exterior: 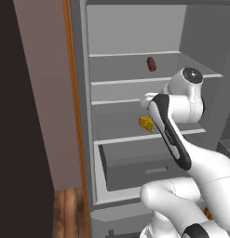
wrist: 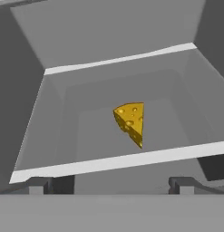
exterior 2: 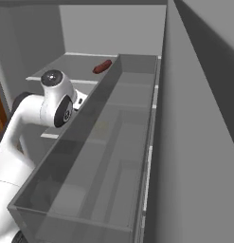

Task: Retrieve the sausage and cheese from the fridge and place them on the cutting board on the counter.

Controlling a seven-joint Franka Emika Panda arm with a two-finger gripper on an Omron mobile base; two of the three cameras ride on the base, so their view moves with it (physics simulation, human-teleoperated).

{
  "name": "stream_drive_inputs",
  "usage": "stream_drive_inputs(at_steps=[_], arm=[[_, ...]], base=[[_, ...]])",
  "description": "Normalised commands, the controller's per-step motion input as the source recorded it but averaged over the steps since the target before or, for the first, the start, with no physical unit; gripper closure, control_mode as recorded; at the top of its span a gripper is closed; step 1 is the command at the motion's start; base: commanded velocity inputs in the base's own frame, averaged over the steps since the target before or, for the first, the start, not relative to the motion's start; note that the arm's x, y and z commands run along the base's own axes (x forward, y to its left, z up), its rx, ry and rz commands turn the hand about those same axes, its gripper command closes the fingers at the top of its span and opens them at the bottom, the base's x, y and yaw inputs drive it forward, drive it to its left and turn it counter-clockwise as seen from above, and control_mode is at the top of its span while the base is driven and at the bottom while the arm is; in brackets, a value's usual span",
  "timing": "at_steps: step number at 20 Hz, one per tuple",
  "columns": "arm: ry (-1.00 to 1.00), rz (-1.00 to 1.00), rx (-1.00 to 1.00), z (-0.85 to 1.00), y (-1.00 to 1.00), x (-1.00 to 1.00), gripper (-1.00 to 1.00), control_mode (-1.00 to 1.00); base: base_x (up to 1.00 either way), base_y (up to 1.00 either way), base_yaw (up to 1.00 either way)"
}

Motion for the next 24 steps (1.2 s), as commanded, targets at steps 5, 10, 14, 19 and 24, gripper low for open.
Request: stream_drive_inputs(at_steps=[5,10,14,19,24], arm=[[0.09,0.0,0.02,-0.27,-0.04,0.02,-1.0,-1.0],[0.15,0.0,0.03,-0.38,-0.18,0.16,-1.0,-1.0],[0.09,0.0,0.0,-0.46,-0.22,0.24,-1.0,-1.0],[0.03,0.0,0.0,-0.4,-0.24,0.21,-1.0,-1.0],[0.07,0.0,0.0,-0.23,-0.15,0.4,-1.0,-1.0]], base=[[0.0,0.0,0.0],[0.0,0.0,0.0],[0.0,0.0,0.0],[0.0,0.0,0.0],[0.0,0.0,0.0]])
